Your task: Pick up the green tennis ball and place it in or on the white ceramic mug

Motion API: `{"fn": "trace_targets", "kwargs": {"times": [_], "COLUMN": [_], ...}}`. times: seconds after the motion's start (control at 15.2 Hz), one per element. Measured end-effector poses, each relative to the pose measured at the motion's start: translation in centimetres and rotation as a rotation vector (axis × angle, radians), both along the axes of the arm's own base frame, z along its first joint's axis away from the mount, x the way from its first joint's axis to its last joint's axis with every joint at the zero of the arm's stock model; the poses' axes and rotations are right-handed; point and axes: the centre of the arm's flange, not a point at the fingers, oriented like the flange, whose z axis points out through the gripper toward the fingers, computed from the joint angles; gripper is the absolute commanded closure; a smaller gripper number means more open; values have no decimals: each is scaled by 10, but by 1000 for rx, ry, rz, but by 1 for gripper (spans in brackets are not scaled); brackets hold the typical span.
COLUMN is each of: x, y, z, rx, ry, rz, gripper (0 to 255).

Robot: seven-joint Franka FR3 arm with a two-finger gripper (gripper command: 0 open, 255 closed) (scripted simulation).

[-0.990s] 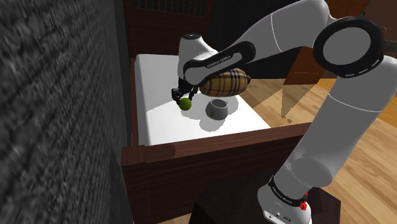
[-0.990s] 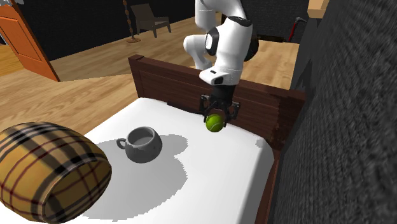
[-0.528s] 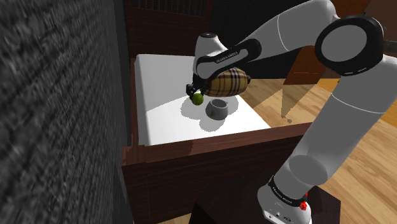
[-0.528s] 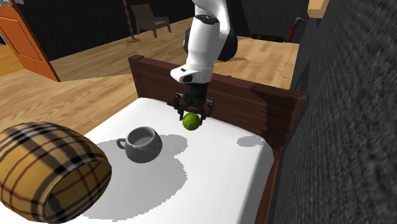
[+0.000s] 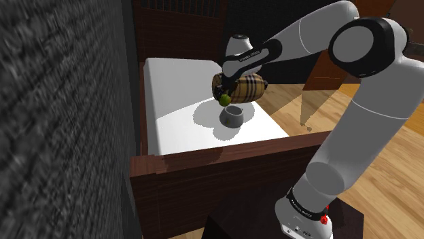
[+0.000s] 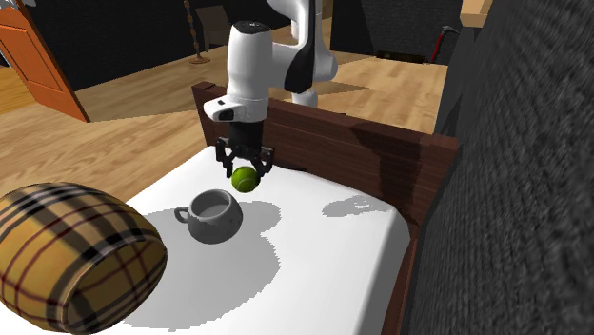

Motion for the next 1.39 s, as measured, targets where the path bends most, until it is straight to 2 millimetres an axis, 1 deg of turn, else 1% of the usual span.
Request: {"fn": "trace_targets", "kwargs": {"times": [0.13,0.26,0.33,0.59,0.66,0.79,1.39], "x": [-3,-5,-3,-10,-9,-12,-12], "y": [-23,-51,-62,-119,-129,-134,-136], "z": [1,-3,-1,3,1,-7,-56], "rx": [0,0,0,0,0,0,0], "ry": [0,0,0,0,0,0,0], "rz": [0,0,0,0,0,1,2], "gripper": [255,255,255,255,255,255,255]}}
